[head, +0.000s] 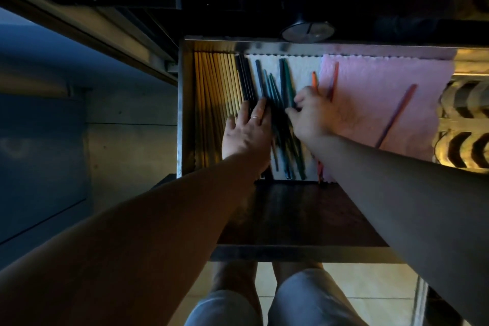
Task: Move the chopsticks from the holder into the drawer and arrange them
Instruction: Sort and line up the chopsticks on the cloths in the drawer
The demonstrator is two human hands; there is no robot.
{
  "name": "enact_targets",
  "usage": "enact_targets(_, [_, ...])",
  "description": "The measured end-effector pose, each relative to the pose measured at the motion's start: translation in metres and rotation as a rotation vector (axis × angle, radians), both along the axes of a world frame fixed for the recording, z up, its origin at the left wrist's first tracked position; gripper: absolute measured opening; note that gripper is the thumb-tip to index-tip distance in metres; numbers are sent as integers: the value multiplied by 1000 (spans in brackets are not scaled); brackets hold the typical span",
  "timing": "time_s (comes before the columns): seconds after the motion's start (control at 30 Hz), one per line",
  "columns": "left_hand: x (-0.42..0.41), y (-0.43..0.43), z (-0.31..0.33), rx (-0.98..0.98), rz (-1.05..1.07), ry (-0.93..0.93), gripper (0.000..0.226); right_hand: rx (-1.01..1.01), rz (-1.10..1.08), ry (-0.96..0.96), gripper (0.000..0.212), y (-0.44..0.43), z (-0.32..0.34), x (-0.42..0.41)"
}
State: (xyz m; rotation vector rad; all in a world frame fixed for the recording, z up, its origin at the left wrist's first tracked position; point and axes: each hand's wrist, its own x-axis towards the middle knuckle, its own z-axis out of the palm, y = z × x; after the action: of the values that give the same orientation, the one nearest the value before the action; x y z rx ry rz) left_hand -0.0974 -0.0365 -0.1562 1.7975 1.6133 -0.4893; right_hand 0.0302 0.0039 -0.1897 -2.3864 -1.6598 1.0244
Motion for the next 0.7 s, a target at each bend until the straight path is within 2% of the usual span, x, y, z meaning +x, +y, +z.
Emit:
enact_targets(0.17, [-10, -9, -4, 7, -201, 26, 78, 74, 144, -45, 16, -4, 5, -8])
enact_targets(0.27, [-10, -10, -3, -12, -220, -2, 75, -12, 126, -81, 21, 0, 6, -12])
enact_targets(0.43, [-12, -13, -5, 11, -280, 22, 88, -106, 129, -158, 27, 8, 5, -21])
enact_targets(0.7, [-25, -16, -4, 53, -235, -27, 84, -95, 103, -123, 24, 4, 22, -26])
